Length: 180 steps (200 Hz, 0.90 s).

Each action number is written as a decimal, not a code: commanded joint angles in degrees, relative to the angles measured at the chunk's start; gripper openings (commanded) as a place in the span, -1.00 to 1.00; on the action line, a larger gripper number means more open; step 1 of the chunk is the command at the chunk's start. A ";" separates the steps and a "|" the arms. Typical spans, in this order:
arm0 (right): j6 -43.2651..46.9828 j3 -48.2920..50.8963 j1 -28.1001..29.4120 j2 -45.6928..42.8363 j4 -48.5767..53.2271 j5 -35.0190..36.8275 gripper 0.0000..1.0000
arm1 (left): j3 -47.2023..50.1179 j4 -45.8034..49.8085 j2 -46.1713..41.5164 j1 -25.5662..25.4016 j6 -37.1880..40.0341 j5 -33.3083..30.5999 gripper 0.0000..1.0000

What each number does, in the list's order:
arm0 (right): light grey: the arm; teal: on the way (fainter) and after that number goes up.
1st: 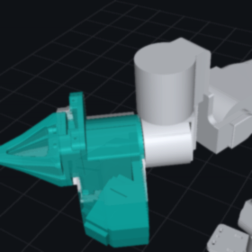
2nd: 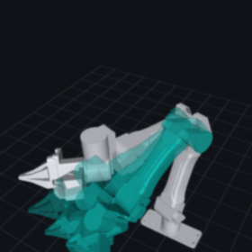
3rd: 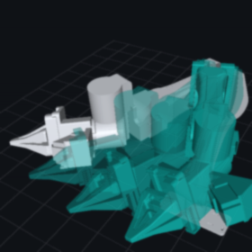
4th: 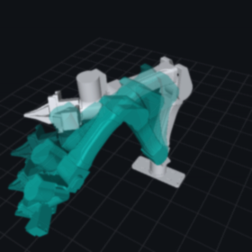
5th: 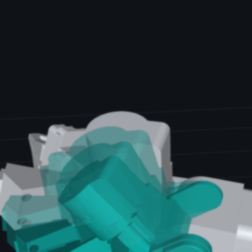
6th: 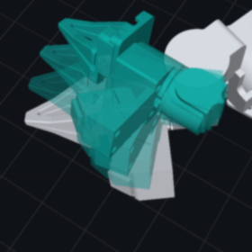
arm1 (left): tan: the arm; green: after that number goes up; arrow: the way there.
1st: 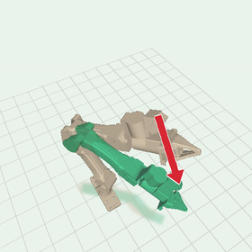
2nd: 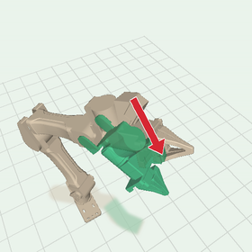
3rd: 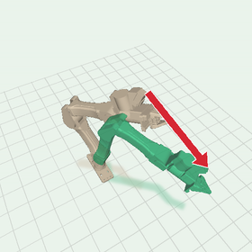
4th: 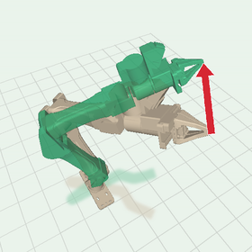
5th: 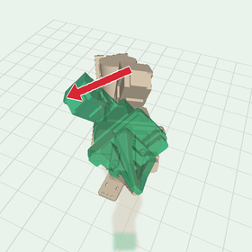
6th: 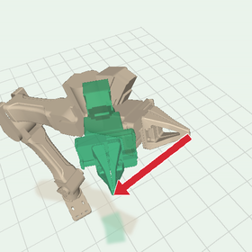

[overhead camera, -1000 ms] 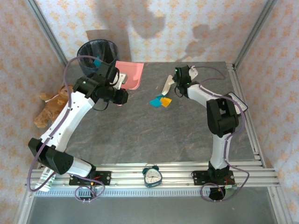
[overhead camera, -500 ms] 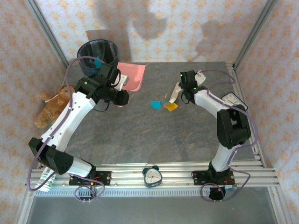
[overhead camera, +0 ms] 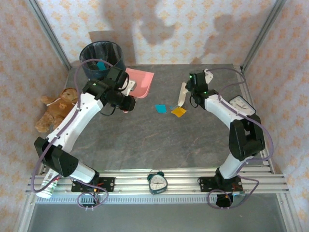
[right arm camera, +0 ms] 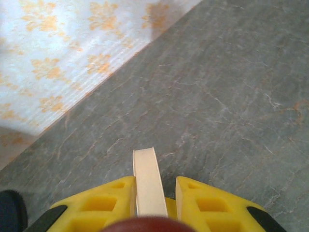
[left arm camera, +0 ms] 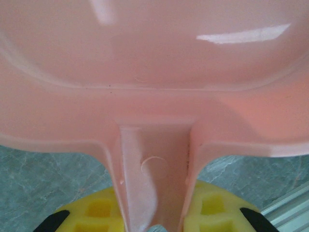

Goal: Sweep away the paper scraps from the table

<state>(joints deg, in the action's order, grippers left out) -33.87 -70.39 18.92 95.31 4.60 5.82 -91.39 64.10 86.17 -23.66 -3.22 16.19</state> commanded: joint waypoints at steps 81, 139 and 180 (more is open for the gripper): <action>24.72 -2.73 -0.07 -8.76 5.64 0.02 -1.00 | 3.81 8.53 9.67 -4.00 6.19 -8.03 -1.00; 37.09 -1.86 0.06 -9.42 8.63 4.50 -1.00 | 4.73 10.87 16.30 -6.09 9.15 -7.44 -1.00; 41.37 -1.15 1.24 -8.44 7.98 7.40 -1.00 | 4.91 12.69 20.37 -6.85 10.29 -7.99 -1.00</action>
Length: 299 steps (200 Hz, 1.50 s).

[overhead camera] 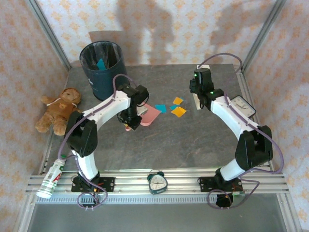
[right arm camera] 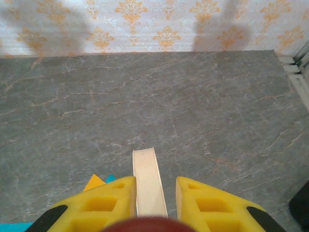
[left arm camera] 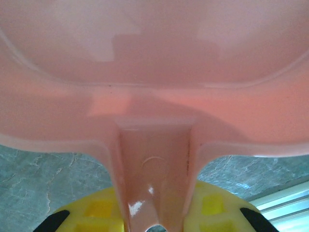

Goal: Sweep away the paper scraps from the table

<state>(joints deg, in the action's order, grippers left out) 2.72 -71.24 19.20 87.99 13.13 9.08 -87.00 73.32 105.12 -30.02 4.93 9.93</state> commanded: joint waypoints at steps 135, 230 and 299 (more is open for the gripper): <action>5.21 -0.79 5.10 6.90 -6.75 8.20 -1.00 | -5.57 6.24 11.41 -1.88 6.46 -0.52 -1.00; 3.40 -1.29 7.08 9.99 -7.34 3.22 -1.00 | -16.59 10.52 19.27 -2.25 9.15 1.09 -1.00; 1.32 -2.02 7.90 11.28 -7.86 -0.92 -1.00 | -24.52 14.17 24.73 -2.49 10.38 0.46 -1.00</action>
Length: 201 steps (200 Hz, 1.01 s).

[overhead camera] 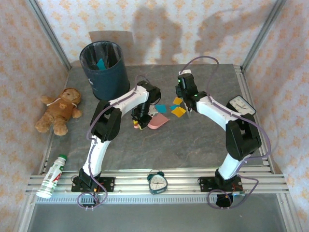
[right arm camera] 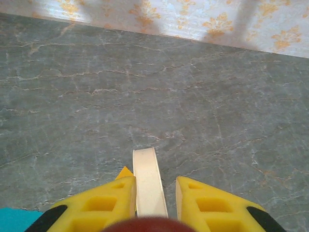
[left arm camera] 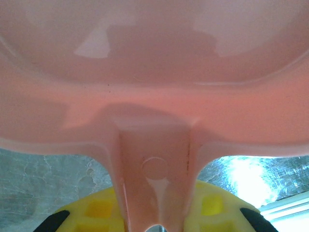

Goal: Sweep away the paper scraps from the table

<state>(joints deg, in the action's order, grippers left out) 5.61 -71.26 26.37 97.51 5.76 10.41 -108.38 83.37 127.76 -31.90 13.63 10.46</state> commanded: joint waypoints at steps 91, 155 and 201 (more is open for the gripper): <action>0.44 -4.66 2.30 3.29 0.51 -8.70 -1.00 | -9.28 6.96 6.57 -1.59 3.51 -0.72 -1.00; 1.17 -4.67 3.45 2.25 1.44 -13.57 -1.00 | -11.92 7.33 8.63 -1.78 3.16 -1.07 -1.00; 1.44 -4.02 4.25 -0.15 3.98 -14.59 -1.00 | -12.72 6.91 9.15 -1.76 1.82 -2.24 -1.00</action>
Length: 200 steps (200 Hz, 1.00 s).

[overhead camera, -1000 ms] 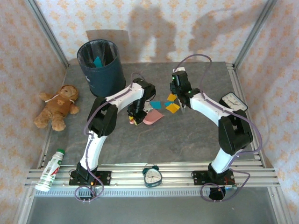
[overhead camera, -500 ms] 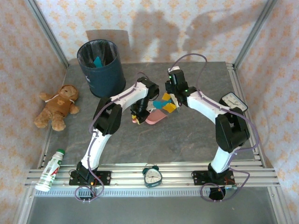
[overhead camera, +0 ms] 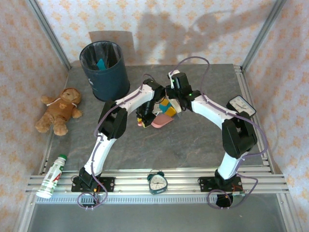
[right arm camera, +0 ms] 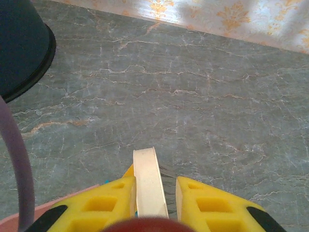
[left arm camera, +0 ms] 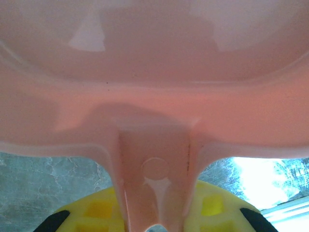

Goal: Sweep away the paper scraps from the table

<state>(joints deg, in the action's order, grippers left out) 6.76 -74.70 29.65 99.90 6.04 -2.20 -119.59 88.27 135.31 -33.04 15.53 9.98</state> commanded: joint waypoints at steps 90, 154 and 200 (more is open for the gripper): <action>0.35 1.85 1.72 -8.21 7.14 -3.56 -1.00 | 0.69 1.12 -0.93 -0.63 -0.65 -1.22 -1.00; -3.59 3.25 1.68 -10.37 4.70 4.69 -1.00 | 7.59 -1.01 -6.44 -1.33 0.18 0.47 -1.00; -5.67 2.86 1.70 -9.68 6.14 16.03 -1.00 | 11.28 -2.36 -9.57 -1.33 -0.65 0.67 -1.00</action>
<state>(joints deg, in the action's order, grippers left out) 3.33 -71.70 30.98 91.85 12.86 5.10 -110.04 85.86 128.51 -34.04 14.94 10.07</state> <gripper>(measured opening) 0.250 0.223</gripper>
